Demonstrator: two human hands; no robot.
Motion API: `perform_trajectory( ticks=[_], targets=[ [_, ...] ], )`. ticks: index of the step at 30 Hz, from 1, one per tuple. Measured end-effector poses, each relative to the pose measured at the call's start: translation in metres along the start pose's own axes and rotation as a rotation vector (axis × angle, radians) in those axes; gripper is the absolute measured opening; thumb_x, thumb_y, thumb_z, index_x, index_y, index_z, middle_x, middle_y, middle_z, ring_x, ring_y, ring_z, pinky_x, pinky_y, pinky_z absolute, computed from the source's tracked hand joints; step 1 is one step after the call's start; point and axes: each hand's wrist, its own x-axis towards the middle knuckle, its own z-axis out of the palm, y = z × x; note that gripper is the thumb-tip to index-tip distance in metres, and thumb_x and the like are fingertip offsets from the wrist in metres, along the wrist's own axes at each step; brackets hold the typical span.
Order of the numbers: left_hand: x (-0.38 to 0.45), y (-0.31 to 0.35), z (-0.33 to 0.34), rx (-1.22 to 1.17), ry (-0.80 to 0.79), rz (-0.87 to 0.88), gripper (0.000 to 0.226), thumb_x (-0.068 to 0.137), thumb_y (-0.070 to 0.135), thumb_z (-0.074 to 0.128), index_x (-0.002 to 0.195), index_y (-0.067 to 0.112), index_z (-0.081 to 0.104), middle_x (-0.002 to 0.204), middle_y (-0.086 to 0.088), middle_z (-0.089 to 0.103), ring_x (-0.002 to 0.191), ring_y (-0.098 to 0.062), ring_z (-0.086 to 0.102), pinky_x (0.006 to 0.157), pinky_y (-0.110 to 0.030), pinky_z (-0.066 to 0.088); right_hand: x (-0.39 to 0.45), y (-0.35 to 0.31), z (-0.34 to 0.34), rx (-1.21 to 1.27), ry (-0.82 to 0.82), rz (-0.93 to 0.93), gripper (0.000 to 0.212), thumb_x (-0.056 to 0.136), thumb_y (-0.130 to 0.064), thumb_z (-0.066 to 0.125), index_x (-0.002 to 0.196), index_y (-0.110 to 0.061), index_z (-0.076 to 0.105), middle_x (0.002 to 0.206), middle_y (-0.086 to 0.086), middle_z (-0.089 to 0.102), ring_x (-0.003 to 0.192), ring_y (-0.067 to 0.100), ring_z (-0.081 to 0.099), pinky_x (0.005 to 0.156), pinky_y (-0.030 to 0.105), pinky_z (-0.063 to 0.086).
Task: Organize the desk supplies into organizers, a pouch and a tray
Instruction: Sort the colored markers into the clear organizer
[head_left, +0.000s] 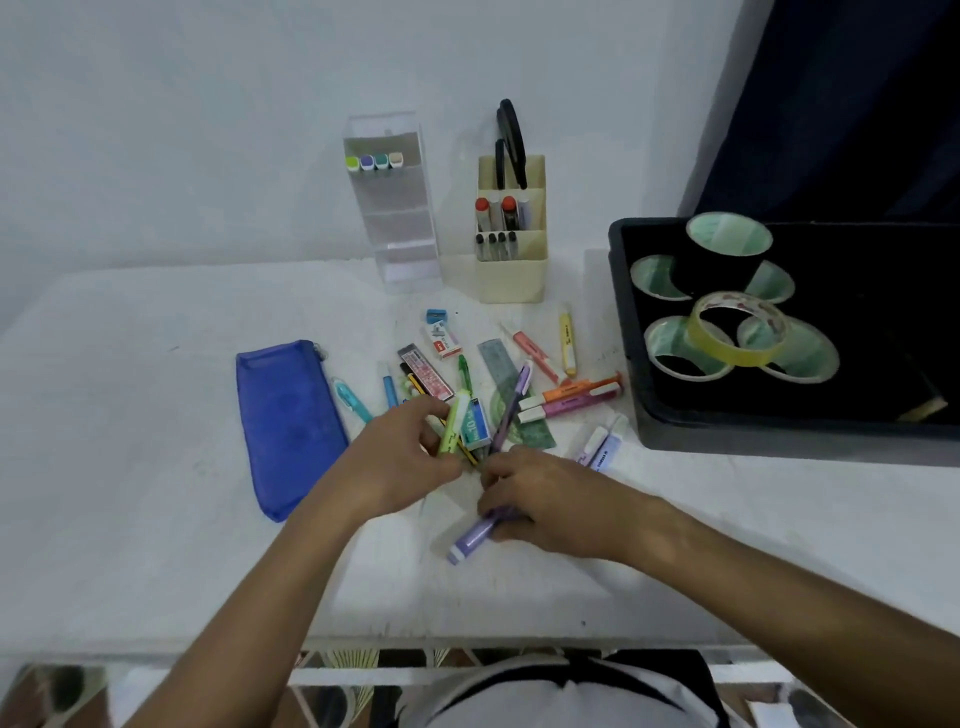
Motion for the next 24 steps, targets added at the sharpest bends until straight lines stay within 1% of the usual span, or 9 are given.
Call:
perform_trajectory(
  ticks=[2,5,8,10,11,14,17,21,24],
  targets=[
    [0.0,0.0,-0.002,-0.032,0.011,0.006,0.057,0.074,0.024,0.071,0.125,0.032,0.048,0.092,0.004,0.064,0.074,-0.014,0.064,0.072,-0.035,0.058,0.005,0.002,-0.007,0.031,0.026,0.011,0.016,0.087,-0.023,0.067,0.101,-0.016,0.069,0.098,0.0,0.06,0.092,0.017,0.054,0.079,0.035,0.049],
    [0.002,0.005,-0.013,-0.098,0.086,0.008,0.049,0.072,0.018,0.073,0.114,0.027,0.05,0.094,0.001,0.064,0.074,-0.019,0.066,0.07,-0.044,0.059,0.012,0.005,-0.023,0.091,0.101,0.035,0.01,0.088,-0.022,0.065,0.095,-0.015,0.066,0.09,0.0,0.064,0.08,0.013,0.055,0.072,0.028,0.046],
    [0.006,0.014,-0.034,-0.205,0.151,0.003,0.069,0.068,0.013,0.078,0.121,0.03,0.037,0.094,-0.002,0.064,0.074,-0.028,0.069,0.066,-0.045,0.06,0.017,0.007,-0.041,0.236,0.215,0.088,0.025,0.092,-0.02,0.059,0.117,-0.021,0.06,0.093,-0.003,0.067,0.071,0.01,0.057,0.063,0.02,0.043],
    [0.009,0.023,-0.051,-0.255,0.184,0.038,0.083,0.068,0.009,0.077,0.128,0.041,0.029,0.093,-0.002,0.064,0.068,-0.026,0.07,0.065,-0.042,0.06,0.022,0.007,-0.055,0.369,0.254,0.106,0.04,0.096,-0.022,0.051,0.135,-0.029,0.047,0.093,-0.006,0.066,0.064,0.007,0.055,0.059,0.016,0.043],
    [0.01,0.028,-0.06,-0.278,0.217,0.067,0.081,0.07,0.006,0.075,0.128,0.041,0.031,0.092,-0.003,0.064,0.065,-0.024,0.07,0.063,-0.04,0.06,0.025,0.007,-0.063,0.418,0.265,0.103,0.041,0.097,-0.022,0.048,0.137,-0.032,0.043,0.091,-0.006,0.066,0.061,0.007,0.052,0.058,0.016,0.042],
    [0.016,0.042,-0.086,-0.328,0.334,0.158,0.056,0.074,-0.001,0.067,0.114,0.031,0.045,0.088,-0.007,0.063,0.063,-0.028,0.07,0.055,-0.036,0.058,0.038,0.003,-0.089,0.544,0.304,0.085,0.033,0.097,-0.016,0.041,0.124,-0.032,0.052,0.081,-0.002,0.065,0.058,0.008,0.046,0.058,0.02,0.04],
    [0.022,0.055,-0.104,-0.371,0.412,0.217,0.043,0.079,-0.002,0.061,0.111,0.025,0.049,0.087,-0.009,0.063,0.062,-0.025,0.071,0.055,-0.036,0.057,0.051,-0.001,-0.111,0.705,0.336,0.104,0.02,0.098,-0.015,0.037,0.102,-0.019,0.057,0.076,-0.005,0.061,0.065,0.017,0.049,0.064,0.034,0.042],
    [0.028,0.065,-0.115,-0.433,0.477,0.266,0.037,0.086,0.002,0.058,0.115,0.026,0.051,0.086,-0.011,0.064,0.065,-0.026,0.071,0.058,-0.038,0.058,0.064,-0.004,-0.131,0.819,0.345,0.103,0.023,0.101,-0.025,0.04,0.105,-0.011,0.058,0.076,0.001,0.058,0.064,0.01,0.049,0.06,0.019,0.043],
    [0.033,0.068,-0.12,-0.426,0.52,0.293,0.036,0.088,0.006,0.06,0.115,0.029,0.053,0.087,-0.011,0.065,0.067,-0.024,0.071,0.062,-0.039,0.06,0.075,-0.003,-0.143,0.659,0.384,0.058,0.028,0.099,-0.036,0.045,0.088,-0.014,0.059,0.071,-0.004,0.06,0.065,0.008,0.054,0.064,0.021,0.045]
  ],
)
